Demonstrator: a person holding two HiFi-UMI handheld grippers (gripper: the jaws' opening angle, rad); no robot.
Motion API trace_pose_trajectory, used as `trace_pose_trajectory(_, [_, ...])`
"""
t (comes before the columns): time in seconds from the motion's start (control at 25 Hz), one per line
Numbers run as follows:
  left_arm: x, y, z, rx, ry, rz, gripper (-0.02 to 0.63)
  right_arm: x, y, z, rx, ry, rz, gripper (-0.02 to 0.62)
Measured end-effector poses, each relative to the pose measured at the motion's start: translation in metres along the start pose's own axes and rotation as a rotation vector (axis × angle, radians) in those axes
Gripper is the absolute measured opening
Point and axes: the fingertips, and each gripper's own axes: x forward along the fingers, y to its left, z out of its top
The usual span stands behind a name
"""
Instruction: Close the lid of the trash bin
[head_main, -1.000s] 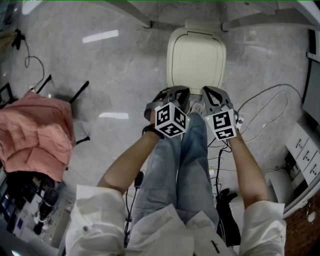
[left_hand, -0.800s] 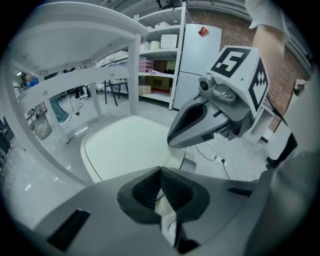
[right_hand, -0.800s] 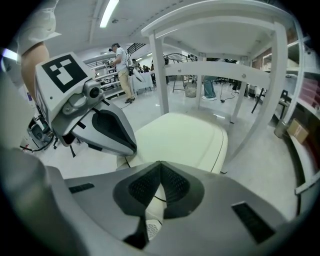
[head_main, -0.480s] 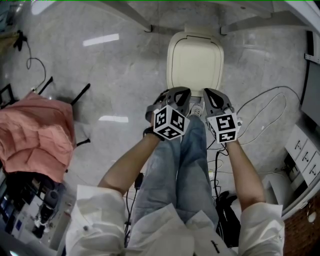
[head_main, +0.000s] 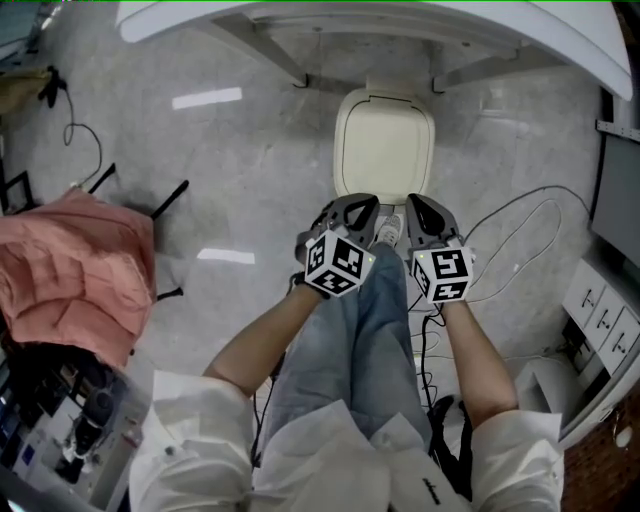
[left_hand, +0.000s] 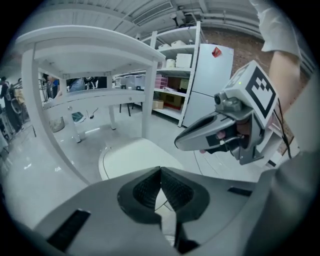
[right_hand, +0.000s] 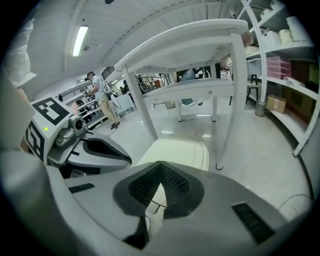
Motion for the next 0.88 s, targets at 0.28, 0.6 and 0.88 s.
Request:
trace_pose_trajectory(0.28, [-0.045,-0.013,0.046,0.001,-0.064,0.004,0.025,-0.052,0.006,0.051,0.048,-0.083,-0.028,0.018])
trace_pose_trajectory(0.6, [-0.095,-0.018,0.105,-0.041,-0.154,0.031,0.025,-0.098,0.011,0.11,0.06,-0.163,-0.05,0.017])
trace_pose_trajectory(0.88, [-0.149,-0.028,0.155,-0.025,-0.197,0.037,0.025,-0.15,0.035,0.171,0.095,-0.242,-0.044,0.017])
